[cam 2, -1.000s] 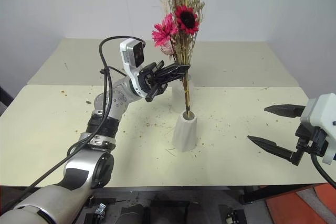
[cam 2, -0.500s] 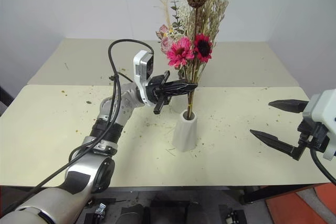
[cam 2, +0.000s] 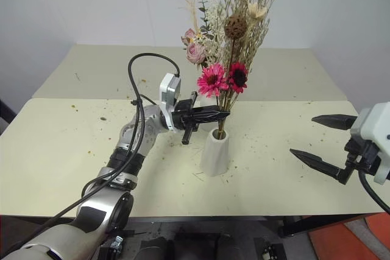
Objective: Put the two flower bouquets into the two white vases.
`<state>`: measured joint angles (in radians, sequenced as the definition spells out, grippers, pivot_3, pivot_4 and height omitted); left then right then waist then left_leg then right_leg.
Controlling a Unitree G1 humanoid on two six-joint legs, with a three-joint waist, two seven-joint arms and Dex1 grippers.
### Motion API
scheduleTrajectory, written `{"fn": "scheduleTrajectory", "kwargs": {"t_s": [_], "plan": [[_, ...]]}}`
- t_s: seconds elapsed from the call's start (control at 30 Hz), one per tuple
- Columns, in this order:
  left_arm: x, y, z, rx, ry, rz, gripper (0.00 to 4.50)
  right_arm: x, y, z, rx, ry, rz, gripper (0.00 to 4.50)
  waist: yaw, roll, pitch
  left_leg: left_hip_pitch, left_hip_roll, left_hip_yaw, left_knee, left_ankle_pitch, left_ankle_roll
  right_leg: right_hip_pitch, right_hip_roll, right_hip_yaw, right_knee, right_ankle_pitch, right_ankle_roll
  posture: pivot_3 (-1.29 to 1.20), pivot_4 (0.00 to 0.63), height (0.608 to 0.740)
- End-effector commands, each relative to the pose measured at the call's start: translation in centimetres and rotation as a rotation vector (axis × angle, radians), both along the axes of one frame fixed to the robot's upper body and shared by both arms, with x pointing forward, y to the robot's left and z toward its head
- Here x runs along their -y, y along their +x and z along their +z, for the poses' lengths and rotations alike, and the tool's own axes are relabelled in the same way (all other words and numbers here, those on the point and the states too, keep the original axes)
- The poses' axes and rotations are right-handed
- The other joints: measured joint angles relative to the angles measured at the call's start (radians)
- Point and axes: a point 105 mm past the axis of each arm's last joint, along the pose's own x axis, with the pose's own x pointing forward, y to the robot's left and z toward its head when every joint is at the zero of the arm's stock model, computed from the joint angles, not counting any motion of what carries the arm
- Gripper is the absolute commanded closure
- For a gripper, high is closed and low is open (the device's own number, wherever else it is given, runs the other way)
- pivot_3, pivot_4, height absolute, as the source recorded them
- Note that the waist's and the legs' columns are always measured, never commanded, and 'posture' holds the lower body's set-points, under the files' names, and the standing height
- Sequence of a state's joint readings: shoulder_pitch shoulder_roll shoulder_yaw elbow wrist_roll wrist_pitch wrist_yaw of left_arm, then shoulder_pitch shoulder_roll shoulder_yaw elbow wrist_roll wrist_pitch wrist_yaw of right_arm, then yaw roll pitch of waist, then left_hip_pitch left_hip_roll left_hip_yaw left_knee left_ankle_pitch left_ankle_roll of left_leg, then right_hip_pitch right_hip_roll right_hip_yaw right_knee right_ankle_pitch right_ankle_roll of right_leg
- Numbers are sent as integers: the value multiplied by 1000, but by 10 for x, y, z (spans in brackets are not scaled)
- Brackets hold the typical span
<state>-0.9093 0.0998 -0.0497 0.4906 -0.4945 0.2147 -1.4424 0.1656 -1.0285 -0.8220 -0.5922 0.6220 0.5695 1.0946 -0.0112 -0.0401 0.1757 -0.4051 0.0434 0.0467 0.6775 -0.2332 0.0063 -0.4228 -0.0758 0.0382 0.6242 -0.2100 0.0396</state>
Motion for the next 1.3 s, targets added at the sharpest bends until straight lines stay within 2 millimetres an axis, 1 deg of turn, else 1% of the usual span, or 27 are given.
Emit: {"fn": "scheduleTrajectory", "kwargs": {"t_s": [0.03,0.13,0.27,0.37,0.4,0.43,0.53,0.6,0.7,0.83,1.0,1.17,1.3], "plan": [[-1,-8,3,52,12,-34,4465,-4,-12,12,33,4,57,0,-1,0,0,0,0,0,0,0,0,0,0,0,0,0,0,0,150,740],[-3,-8,4,47,8,-30,3765,-4,-13,13,36,-5,69,0,0,0,0,0,0,0,1,0,0,0,0,0,0,0,0,0,150,740],[-6,-8,5,58,13,-28,2471,-4,-12,13,40,-13,64,0,0,0,0,0,0,0,0,0,0,0,0,0,0,0,0,0,150,740],[-11,-11,2,106,58,-8,1583,-3,-11,13,41,-15,63,0,-1,0,0,0,0,0,0,0,0,0,0,0,0,0,0,0,150,740],[-13,-11,2,112,76,-1,1188,-3,-11,13,40,-15,62,0,-1,0,0,0,0,0,0,0,0,0,0,0,0,0,0,0,150,740],[-15,-11,2,116,104,12,947,-3,-11,13,40,-19,59,0,-1,0,0,0,0,0,0,0,0,0,0,0,0,0,0,0,150,740],[-27,-7,-7,146,224,94,947,-2,-10,12,40,-24,51,0,-1,1,0,1,0,0,0,0,0,0,0,0,1,0,0,0,150,740],[-40,-3,-13,172,288,155,947,-2,-10,13,41,-24,45,0,-2,1,-1,1,0,0,0,0,0,0,0,0,1,0,0,0,150,740],[-60,-2,-12,196,314,222,947,-1,-9,13,41,-26,37,0,-1,1,-1,1,1,0,0,0,0,0,0,0,1,0,0,0,150,740],[-98,-3,0,242,335,325,947,1,-9,13,33,-27,36,0,-2,1,-1,1,1,0,0,0,0,0,0,0,1,0,0,0,150,740],[-151,-9,24,278,322,511,947,9,-10,14,16,-34,36,0,-2,1,-1,1,2,1,0,0,0,0,0,0,1,0,0,0,150,740],[-190,-25,39,321,359,672,947,19,-6,16,10,-51,25,0,-1,1,-1,1,2,2,0,0,0,0,0,0,1,0,0,0,150,740],[-209,-43,50,343,385,753,947,26,1,18,3,-50,41,0,-2,1,-1,2,3,3,0,0,0,0,0,0,1,-1,1,0,150,740]]}}
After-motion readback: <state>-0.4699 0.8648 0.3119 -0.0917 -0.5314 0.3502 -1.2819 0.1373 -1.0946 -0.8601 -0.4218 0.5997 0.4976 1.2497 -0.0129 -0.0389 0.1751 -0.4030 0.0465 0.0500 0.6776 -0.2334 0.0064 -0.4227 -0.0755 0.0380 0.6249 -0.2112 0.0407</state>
